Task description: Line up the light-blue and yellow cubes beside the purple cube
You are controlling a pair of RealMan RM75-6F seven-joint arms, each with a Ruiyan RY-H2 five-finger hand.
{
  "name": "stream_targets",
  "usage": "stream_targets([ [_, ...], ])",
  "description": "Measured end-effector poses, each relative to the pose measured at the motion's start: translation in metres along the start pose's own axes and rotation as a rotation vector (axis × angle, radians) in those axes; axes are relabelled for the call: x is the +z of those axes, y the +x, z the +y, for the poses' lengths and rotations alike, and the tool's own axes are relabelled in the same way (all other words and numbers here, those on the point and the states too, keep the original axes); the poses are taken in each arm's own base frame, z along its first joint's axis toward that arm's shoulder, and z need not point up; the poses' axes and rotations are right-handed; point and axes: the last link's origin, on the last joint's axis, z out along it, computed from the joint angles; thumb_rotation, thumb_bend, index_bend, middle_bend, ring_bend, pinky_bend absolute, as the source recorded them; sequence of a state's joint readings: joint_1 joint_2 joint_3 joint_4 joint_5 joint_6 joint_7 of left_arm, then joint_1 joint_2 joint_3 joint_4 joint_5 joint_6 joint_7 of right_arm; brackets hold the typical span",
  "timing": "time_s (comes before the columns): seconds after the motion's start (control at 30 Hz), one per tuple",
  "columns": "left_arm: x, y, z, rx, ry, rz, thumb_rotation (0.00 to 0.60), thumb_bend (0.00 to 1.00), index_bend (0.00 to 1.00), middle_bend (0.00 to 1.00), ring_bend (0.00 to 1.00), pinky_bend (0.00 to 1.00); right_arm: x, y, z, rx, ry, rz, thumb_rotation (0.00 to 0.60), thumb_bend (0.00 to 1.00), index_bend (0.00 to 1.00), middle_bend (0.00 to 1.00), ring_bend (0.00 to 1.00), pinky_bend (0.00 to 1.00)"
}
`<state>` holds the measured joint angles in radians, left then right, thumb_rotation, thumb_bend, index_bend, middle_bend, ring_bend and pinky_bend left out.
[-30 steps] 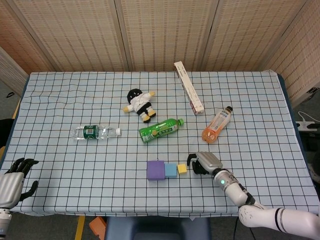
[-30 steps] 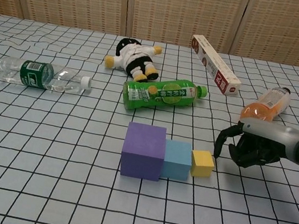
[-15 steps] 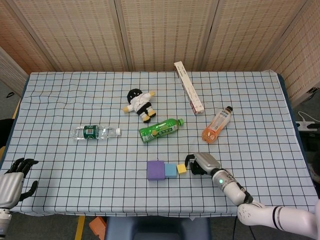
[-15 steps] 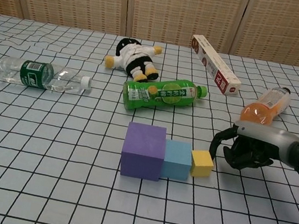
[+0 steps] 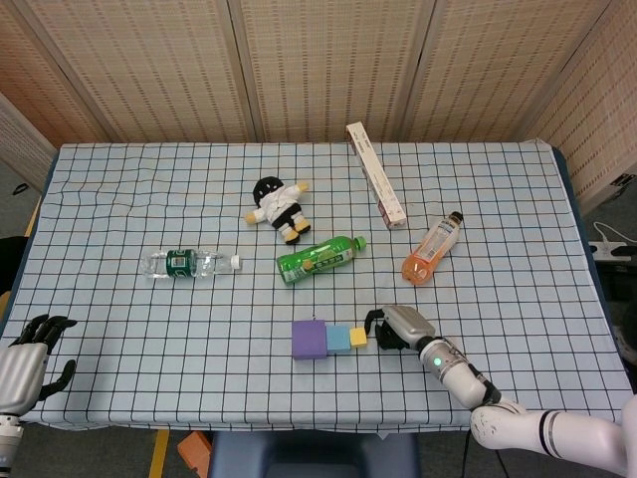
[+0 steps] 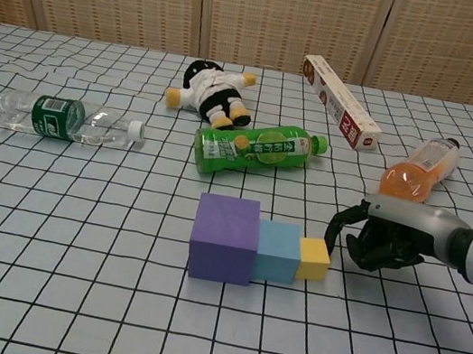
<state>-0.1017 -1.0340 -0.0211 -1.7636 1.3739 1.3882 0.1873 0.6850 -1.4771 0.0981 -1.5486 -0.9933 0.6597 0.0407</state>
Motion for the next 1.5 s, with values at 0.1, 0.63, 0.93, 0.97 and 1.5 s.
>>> stream_targets([
  [0.1, 0.0, 0.0, 0.0, 0.0, 0.001, 0.001, 0.6, 0.42, 0.23, 0.18, 0.1, 0.41, 0.0, -0.001, 0.0, 0.004, 0.003, -0.001, 0.6, 0.72, 0.47, 0.95, 0.85, 1.0],
  [0.63, 0.0, 0.0, 0.0, -0.001, 0.001, 0.002, 0.6, 0.42, 0.23, 0.18, 0.1, 0.41, 0.003, -0.003, 0.001, 0.015, 0.014, 0.0, 0.6, 0.72, 0.47, 0.95, 0.85, 1.0],
  [0.93, 0.0, 0.001, 0.0, 0.003, -0.001, 0.004, 0.6, 0.42, 0.23, 0.18, 0.1, 0.41, -0.009, 0.008, 0.008, -0.073, 0.017, 0.051, 0.6, 0.46, 0.4, 0.95, 0.81, 1.0],
  [0.97, 0.0, 0.001, 0.0, 0.004, -0.002, 0.005, 0.6, 0.42, 0.23, 0.18, 0.1, 0.41, -0.012, 0.01, 0.009, -0.088, 0.019, 0.069, 0.6, 0.43, 0.4, 0.95, 0.8, 1.0],
  [1.5, 0.002, -0.004, 0.002, 0.024, -0.007, -0.015, 0.6, 0.42, 0.23, 0.18, 0.1, 0.41, -0.148, 0.057, 0.097, -0.466, -0.351, 0.753, 0.6, 0.09, 0.37, 0.43, 0.22, 0.6],
])
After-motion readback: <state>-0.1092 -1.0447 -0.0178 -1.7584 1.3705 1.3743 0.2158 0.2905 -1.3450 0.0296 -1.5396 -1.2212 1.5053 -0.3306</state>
